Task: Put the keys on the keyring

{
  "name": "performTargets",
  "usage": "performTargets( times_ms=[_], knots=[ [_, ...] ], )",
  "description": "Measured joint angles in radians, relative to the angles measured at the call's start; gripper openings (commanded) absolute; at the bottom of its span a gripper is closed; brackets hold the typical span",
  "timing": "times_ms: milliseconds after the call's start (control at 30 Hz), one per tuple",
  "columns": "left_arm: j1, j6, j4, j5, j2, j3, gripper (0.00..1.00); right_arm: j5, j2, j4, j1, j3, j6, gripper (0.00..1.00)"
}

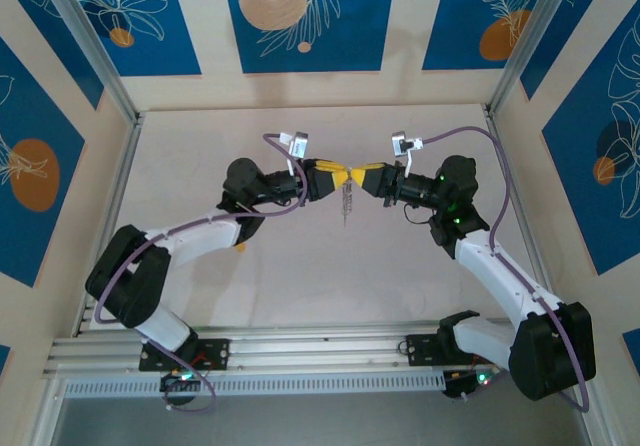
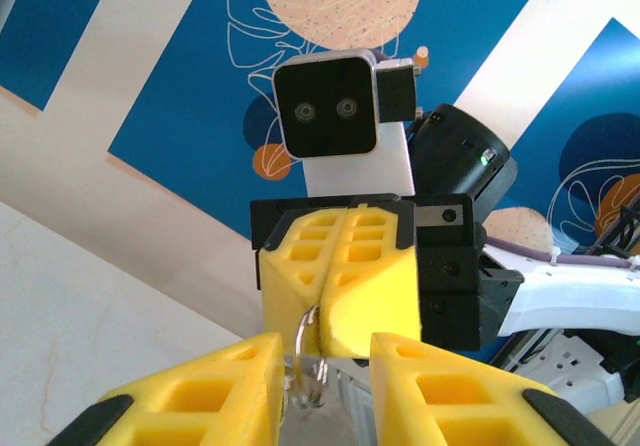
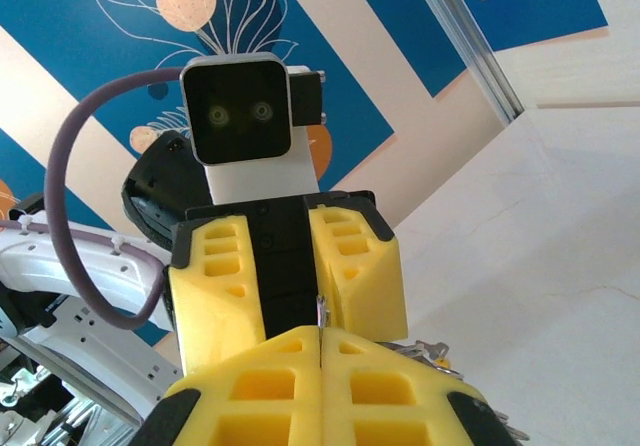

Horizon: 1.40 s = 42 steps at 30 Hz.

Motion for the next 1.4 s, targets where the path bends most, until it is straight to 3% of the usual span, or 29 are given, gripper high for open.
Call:
performTargets(
  times_ms=[600, 1400],
  knots=[
    [0.000, -0.066, 0.109, -0.001, 0.035, -0.010, 0.13, 0.006, 0.000, 0.019, -0.003, 0.000, 0.004, 0.00],
    [0.000, -0.122, 0.199, -0.004, 0.075, -0.015, 0.18, 0.006, 0.000, 0.022, -0.005, 0.000, 0.011, 0.00]
  ],
)
